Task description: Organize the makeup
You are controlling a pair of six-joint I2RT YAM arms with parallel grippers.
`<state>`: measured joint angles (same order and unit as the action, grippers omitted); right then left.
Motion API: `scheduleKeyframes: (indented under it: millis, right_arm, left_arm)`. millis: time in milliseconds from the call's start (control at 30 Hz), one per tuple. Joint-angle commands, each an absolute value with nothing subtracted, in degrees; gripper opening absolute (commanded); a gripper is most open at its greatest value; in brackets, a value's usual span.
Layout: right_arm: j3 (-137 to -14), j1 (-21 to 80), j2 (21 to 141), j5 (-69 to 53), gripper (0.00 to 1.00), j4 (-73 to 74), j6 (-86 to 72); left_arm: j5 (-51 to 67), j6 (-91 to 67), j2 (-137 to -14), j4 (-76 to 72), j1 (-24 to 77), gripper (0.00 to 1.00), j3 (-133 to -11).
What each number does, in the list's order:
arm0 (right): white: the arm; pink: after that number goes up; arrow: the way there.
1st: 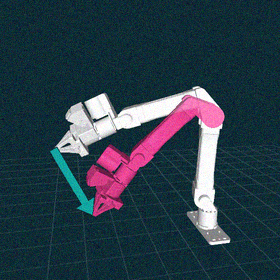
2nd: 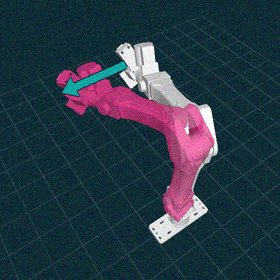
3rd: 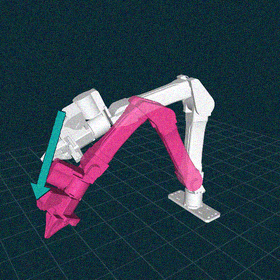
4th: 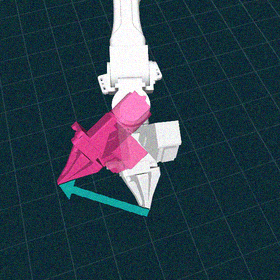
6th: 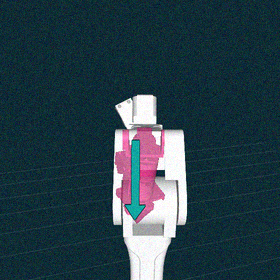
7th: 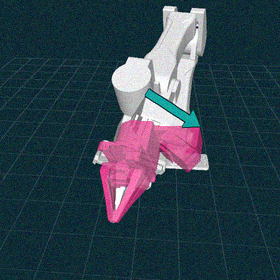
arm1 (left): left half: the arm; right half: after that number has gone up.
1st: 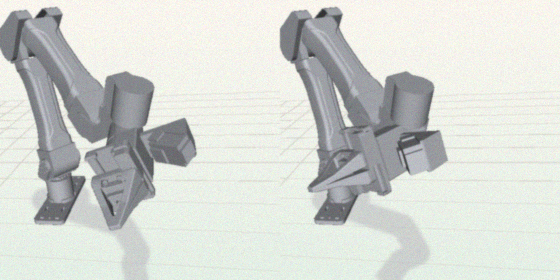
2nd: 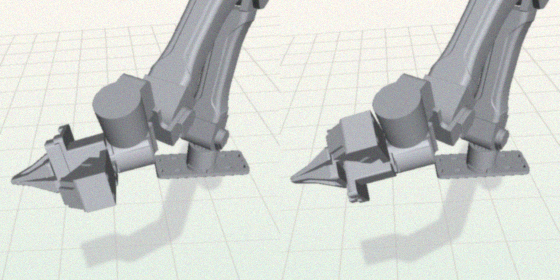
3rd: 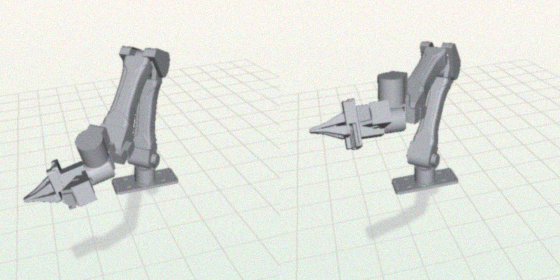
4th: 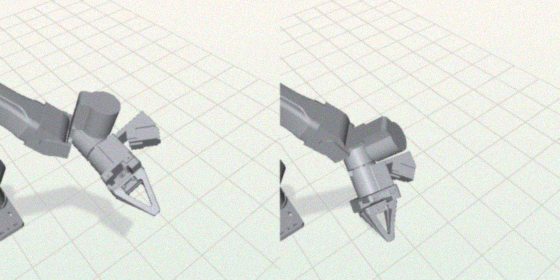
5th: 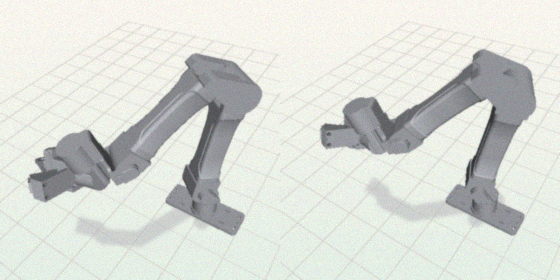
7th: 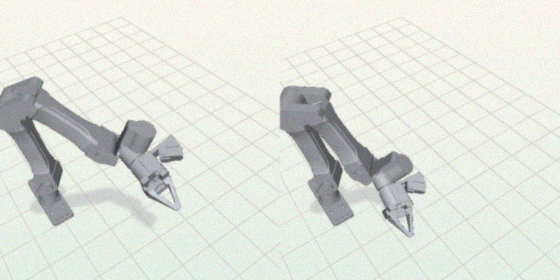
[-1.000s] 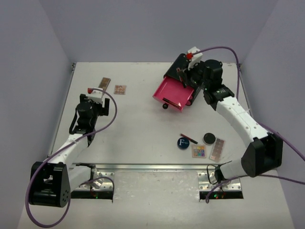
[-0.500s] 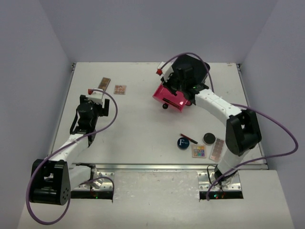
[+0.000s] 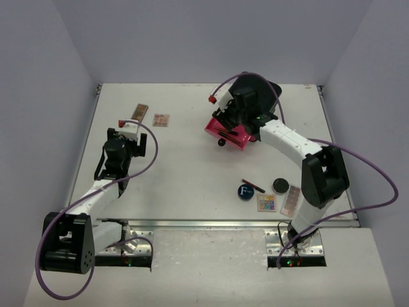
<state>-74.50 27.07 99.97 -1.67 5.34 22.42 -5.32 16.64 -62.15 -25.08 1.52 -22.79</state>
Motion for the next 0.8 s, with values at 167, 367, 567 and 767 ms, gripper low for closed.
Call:
scheduleKeyframes:
  millis: [167,367,567,767]
  right_arm:
    - [-76.65,26.98,87.76,-1.52,0.63,11.0,13.86]
    - [-70.67,26.98,76.25,-5.27,0.67,18.12,7.56]
    - [-56.66,26.98,67.0,-4.04,0.68,26.16,-0.33]
    - [-44.31,26.98,61.88,-5.27,0.65,26.99,-6.06]
  left_arm:
    - [-5.27,16.96,-60.38,-28.37,0.97,0.8,-22.51]
    - [-5.36,17.49,-60.38,-28.56,0.97,0.8,-22.24]
    - [-5.21,17.21,-59.88,-28.28,0.97,0.8,-22.24]
    - [-4.4,16.87,-58.98,-27.95,0.97,0.8,-22.5]
